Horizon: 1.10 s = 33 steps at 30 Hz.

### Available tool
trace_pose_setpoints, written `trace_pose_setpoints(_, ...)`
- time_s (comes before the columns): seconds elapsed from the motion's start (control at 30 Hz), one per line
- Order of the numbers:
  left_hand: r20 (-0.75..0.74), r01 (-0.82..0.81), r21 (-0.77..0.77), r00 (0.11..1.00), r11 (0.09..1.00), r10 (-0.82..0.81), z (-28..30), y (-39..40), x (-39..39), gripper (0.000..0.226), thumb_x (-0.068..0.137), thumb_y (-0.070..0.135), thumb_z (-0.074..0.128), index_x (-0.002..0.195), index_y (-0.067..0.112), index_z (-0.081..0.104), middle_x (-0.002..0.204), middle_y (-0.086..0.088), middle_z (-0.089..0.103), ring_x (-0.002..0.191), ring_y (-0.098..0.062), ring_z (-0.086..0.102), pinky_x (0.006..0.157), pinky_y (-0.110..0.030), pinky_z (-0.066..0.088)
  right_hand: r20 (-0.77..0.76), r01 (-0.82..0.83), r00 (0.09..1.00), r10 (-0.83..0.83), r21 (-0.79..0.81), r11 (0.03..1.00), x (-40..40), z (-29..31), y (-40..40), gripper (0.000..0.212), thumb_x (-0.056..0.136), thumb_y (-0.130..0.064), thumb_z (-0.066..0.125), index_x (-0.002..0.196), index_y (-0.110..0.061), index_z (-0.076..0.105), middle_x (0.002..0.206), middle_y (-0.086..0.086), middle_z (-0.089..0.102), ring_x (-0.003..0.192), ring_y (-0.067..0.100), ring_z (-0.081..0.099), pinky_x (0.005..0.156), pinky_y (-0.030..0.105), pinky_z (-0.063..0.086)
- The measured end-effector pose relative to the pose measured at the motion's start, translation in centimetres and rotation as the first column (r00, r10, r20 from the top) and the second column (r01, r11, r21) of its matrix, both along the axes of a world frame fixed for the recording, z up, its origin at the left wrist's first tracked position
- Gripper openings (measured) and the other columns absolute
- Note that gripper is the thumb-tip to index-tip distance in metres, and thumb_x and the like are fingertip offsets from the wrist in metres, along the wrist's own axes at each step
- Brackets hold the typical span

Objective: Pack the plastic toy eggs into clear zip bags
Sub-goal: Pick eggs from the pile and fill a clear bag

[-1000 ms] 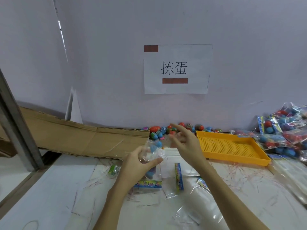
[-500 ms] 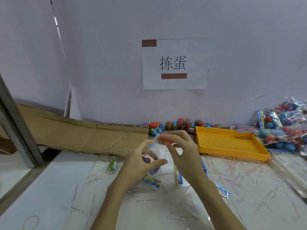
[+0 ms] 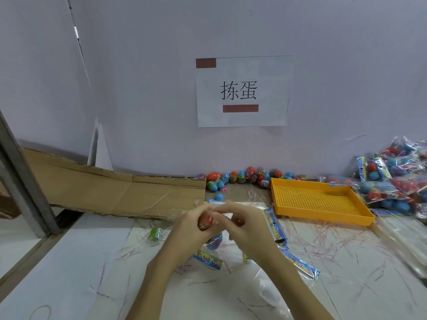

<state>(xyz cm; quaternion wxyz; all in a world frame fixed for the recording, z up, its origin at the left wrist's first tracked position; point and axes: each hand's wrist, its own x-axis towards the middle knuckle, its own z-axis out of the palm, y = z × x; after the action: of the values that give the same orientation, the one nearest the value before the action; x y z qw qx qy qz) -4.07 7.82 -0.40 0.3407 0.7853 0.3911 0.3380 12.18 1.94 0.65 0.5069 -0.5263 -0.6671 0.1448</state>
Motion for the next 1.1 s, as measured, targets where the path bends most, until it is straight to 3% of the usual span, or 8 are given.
trace_pose_setpoints(0.13,0.001,-0.054,-0.026,0.999,0.998,0.054,0.4,-0.2,0.0,0.045,0.079,0.06,0.065,0.115,0.032,0.067,0.095,0.011,0.073,0.087,-0.008,0.071,0.078,-0.026,0.062,-0.03,-0.123,0.992,0.121,-0.064,0.99,-0.2,-0.1,0.1,0.022,0.101,-0.037,0.056,0.113,-0.036,0.075,0.11,-0.025,0.061,0.093,0.012,0.062,0.069,0.03,0.058)
trace_pose_setpoints(0.33,-0.039,-0.167,-0.046,0.985,0.985,0.166,0.6,0.0,0.2,0.03,0.084,0.044,0.08,0.107,0.031,0.065,0.089,0.01,0.072,0.08,-0.011,0.072,0.075,-0.035,0.065,0.083,-0.013,0.996,0.016,-0.042,0.999,-0.2,-0.5,0.4,0.014,0.096,-0.016,0.068,0.102,-0.025,0.077,0.101,-0.016,0.06,0.074,0.009,0.058,0.06,0.016,0.048)
trace_pose_setpoints(0.53,0.125,0.179,-0.344,0.982,0.922,-0.144,0.8,0.0,-0.6,0.037,0.093,0.038,0.075,0.124,0.03,0.056,0.093,0.004,0.077,0.083,-0.011,0.074,0.075,-0.032,0.06,0.282,0.052,0.957,-0.063,0.046,0.998,-0.2,0.5,0.0,0.012,0.1,-0.027,0.058,0.098,-0.038,0.064,0.099,-0.022,0.063,0.064,0.007,0.058,0.06,0.013,0.044)
trace_pose_setpoints(0.63,0.124,0.173,-0.331,0.983,0.928,-0.139,0.7,0.0,-0.8,0.033,0.096,0.036,0.072,0.126,0.035,0.059,0.111,0.007,0.076,0.104,-0.011,0.073,0.09,-0.034,0.059,0.38,0.108,0.917,-0.123,0.06,0.992,-0.4,1.0,0.2,0.013,0.101,-0.028,0.057,0.107,-0.031,0.068,0.105,-0.019,0.061,0.064,0.004,0.055,0.061,0.014,0.046)
trace_pose_setpoints(0.8,0.242,0.002,-0.309,0.967,0.951,0.077,0.5,0.9,-0.9,0.025,0.092,0.037,0.076,0.111,0.026,0.063,0.102,0.004,0.075,0.086,-0.012,0.075,0.073,-0.03,0.062,0.125,0.104,0.985,-0.119,0.117,0.988,0.5,2.7,2.1,0.017,0.102,-0.019,0.055,0.11,-0.031,0.063,0.084,-0.019,0.071,0.051,0.011,0.059,0.046,0.02,0.046)
trace_pose_setpoints(0.9,0.285,-0.157,-0.318,0.925,0.935,0.252,0.1,1.6,-1.2,0.019,0.094,0.031,0.076,0.103,0.033,0.059,0.1,0.006,0.071,0.083,-0.009,0.071,0.06,-0.019,0.056,-0.047,0.133,0.99,-0.131,0.048,0.99,0.8,2.6,5.5,0.021,0.102,-0.013,0.056,0.107,-0.031,0.065,0.092,-0.016,0.071,0.07,0.01,0.067,0.065,0.033,0.06)
trace_pose_setpoints(1.0,0.347,-0.206,-0.381,0.872,0.901,0.346,-0.6,2.2,-1.5,0.023,0.092,0.021,0.077,0.103,0.033,0.06,0.106,0.005,0.071,0.092,-0.008,0.07,0.062,-0.017,0.055,0.157,0.233,0.962,-0.222,-0.058,0.971,1.5,1.3,9.8,0.022,0.102,-0.011,0.053,0.116,-0.018,0.069,0.11,-0.004,0.069,0.096,0.014,0.065,0.083,0.03,0.054)
trace_pose_setpoints(1.1,0.428,-0.188,-0.452,0.812,0.872,0.397,-1.0,2.6,-1.9,0.03,0.087,0.016,0.083,0.109,0.027,0.067,0.111,0.001,0.072,0.103,-0.016,0.069,0.083,-0.033,0.06,0.487,0.198,0.871,-0.069,-0.218,0.956,1.6,-0.7,13.2,0.034,0.102,-0.008,0.048,0.13,-0.014,0.065,0.134,0.005,0.058,0.121,0.024,0.055,0.099,0.031,0.045)
